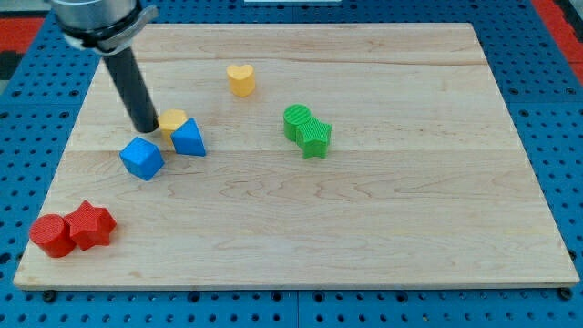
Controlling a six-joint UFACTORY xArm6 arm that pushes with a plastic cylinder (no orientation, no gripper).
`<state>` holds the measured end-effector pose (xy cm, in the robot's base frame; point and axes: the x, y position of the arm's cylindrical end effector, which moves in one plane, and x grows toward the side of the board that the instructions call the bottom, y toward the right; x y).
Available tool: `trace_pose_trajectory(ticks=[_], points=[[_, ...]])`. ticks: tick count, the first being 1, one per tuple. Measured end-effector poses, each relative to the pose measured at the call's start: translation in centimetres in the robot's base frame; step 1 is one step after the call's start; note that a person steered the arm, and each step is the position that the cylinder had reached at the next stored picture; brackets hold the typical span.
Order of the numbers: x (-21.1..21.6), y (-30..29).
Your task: Move yellow hexagon into yellow heart
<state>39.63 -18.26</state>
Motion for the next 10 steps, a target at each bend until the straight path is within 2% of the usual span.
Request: trace_pose_trajectory(ticks=[1,2,3,4,6,8,10], points=[[0.1,0.2],[3.5,-1.0],[4.7,0.3],[2.5,1.8],[-5.9,1.8],[-1.1,0.0],[0.1,3.1]])
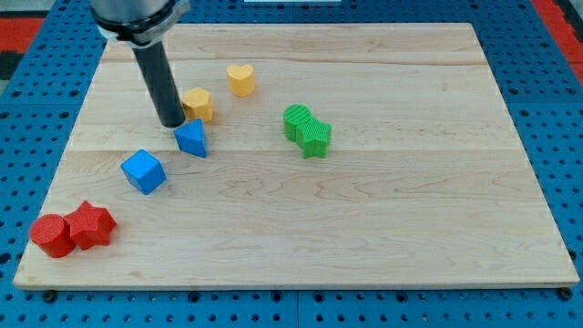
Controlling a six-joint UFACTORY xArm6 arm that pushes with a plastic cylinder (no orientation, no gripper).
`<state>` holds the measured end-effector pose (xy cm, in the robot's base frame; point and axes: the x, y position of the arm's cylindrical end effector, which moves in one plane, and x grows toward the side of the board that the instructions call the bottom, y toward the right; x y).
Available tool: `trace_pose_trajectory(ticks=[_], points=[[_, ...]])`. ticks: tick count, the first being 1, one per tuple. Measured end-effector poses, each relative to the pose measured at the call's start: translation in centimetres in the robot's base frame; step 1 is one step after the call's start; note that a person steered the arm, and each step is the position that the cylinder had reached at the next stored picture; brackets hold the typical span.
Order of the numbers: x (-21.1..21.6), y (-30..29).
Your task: Move yellow hexagon into yellow heart
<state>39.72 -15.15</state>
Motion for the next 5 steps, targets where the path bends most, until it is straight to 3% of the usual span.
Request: trace_pose_trajectory(ticks=[3,5], points=[[-5.0,3.5],[0.8,4.9]])
